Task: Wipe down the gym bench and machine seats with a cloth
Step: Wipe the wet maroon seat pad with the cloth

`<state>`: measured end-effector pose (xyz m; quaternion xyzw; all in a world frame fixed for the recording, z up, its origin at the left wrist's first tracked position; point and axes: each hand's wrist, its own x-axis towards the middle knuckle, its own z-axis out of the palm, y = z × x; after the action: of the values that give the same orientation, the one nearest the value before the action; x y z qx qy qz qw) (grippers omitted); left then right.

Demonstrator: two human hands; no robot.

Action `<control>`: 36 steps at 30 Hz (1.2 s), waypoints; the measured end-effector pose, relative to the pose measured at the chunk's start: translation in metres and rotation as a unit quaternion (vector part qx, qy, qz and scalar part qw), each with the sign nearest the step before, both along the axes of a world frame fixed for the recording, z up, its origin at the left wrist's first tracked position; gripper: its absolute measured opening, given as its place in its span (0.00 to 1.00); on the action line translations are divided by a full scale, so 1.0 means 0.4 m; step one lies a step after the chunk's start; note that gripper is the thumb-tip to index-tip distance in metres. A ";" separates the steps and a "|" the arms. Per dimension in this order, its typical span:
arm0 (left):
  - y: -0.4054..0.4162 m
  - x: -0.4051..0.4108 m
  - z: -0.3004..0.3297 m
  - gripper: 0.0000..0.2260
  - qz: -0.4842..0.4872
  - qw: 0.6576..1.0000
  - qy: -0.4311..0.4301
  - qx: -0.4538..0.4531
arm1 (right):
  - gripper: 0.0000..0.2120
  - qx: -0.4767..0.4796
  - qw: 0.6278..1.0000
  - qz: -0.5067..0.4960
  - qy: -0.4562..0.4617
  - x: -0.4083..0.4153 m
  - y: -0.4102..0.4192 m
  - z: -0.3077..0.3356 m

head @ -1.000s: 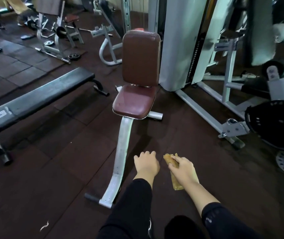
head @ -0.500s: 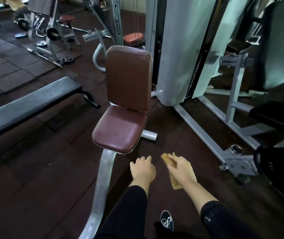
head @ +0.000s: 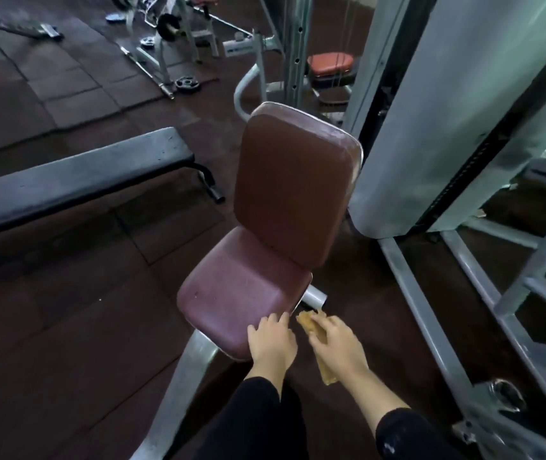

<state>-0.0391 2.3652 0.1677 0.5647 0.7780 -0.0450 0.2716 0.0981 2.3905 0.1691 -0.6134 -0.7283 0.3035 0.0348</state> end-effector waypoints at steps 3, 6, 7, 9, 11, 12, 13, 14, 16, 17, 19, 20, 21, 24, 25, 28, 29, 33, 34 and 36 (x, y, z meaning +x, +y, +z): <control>0.091 -0.065 -0.057 0.21 0.044 0.999 -0.012 -0.014 | 0.21 -0.011 0.999 0.034 -0.015 -0.058 0.107 -0.037; 0.155 -0.125 -0.107 0.21 0.079 0.997 -0.016 -0.015 | 0.21 -0.011 0.997 0.072 -0.027 -0.114 0.195 -0.085; 0.174 -0.144 -0.124 0.22 0.091 0.996 -0.017 -0.018 | 0.21 -0.012 0.996 0.080 -0.025 -0.135 0.220 -0.103; 0.199 -0.177 -0.161 0.22 0.119 0.992 -0.021 -0.028 | 0.21 -0.011 0.995 0.096 -0.024 -0.171 0.260 -0.146; 0.220 -0.209 -0.201 0.23 0.133 0.990 -0.032 -0.035 | 0.21 -0.007 0.994 0.112 -0.015 -0.205 0.295 -0.198; 0.226 -0.224 -0.221 0.23 0.139 0.989 -0.032 -0.035 | 0.21 -0.008 0.992 0.124 -0.009 -0.222 0.308 -0.221; 0.234 -0.237 -0.242 0.24 0.147 0.988 -0.026 -0.031 | 0.21 -0.004 0.990 0.138 -0.004 -0.237 0.322 -0.243; 0.241 -0.249 -0.262 0.24 0.154 0.988 -0.021 -0.026 | 0.21 0.009 0.989 0.145 0.004 -0.252 0.336 -0.264; 0.250 -0.266 -0.304 0.25 0.165 0.986 -0.015 -0.021 | 0.21 0.048 0.987 0.146 0.037 -0.274 0.363 -0.316; 0.250 -0.270 -0.329 0.25 0.165 0.986 -0.008 -0.017 | 0.21 0.056 0.986 0.147 0.054 -0.282 0.374 -0.342; 0.249 -0.274 -0.386 0.24 0.154 0.988 0.005 0.005 | 0.20 0.057 0.984 0.161 0.056 -0.292 0.394 -0.393; 0.248 -0.273 -0.411 0.24 0.151 0.988 0.008 0.026 | 0.20 0.064 0.981 0.176 0.043 -0.292 0.403 -0.420; 0.245 -0.271 -0.435 0.24 0.149 0.988 0.012 0.047 | 0.21 0.077 0.978 0.195 0.019 -0.287 0.409 -0.443; 0.234 -0.260 -0.508 0.24 0.123 0.989 0.021 0.075 | 0.23 0.136 0.951 0.270 -0.065 -0.264 0.425 -0.499; 0.228 -0.255 -0.528 0.23 0.118 0.989 0.030 0.087 | 0.23 0.153 0.941 0.290 -0.077 -0.256 0.429 -0.510; 0.222 -0.248 -0.567 0.24 0.124 0.983 0.051 0.126 | 0.26 0.188 0.917 0.341 -0.089 -0.240 0.433 -0.537; 0.219 -0.244 -0.575 0.24 0.125 0.981 0.057 0.134 | 0.26 0.188 0.910 0.358 -0.089 -0.237 0.428 -0.545; 0.218 -0.241 -0.596 0.24 0.134 0.973 0.069 0.177 | 0.25 0.166 0.906 0.381 -0.079 -0.244 0.416 -0.575; 0.216 -0.240 -0.599 0.24 0.136 0.971 0.074 0.185 | 0.25 0.167 0.905 0.384 -0.079 -0.249 0.419 -0.577; 0.214 -0.239 -0.605 0.23 0.134 0.969 0.080 0.192 | 0.25 0.176 0.901 0.388 -0.081 -0.262 0.433 -0.576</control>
<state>-0.1346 2.4507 -0.0741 0.4916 0.8598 0.0968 0.0984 -0.0067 2.5638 -0.0614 -0.2883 -0.9505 0.1093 -0.0371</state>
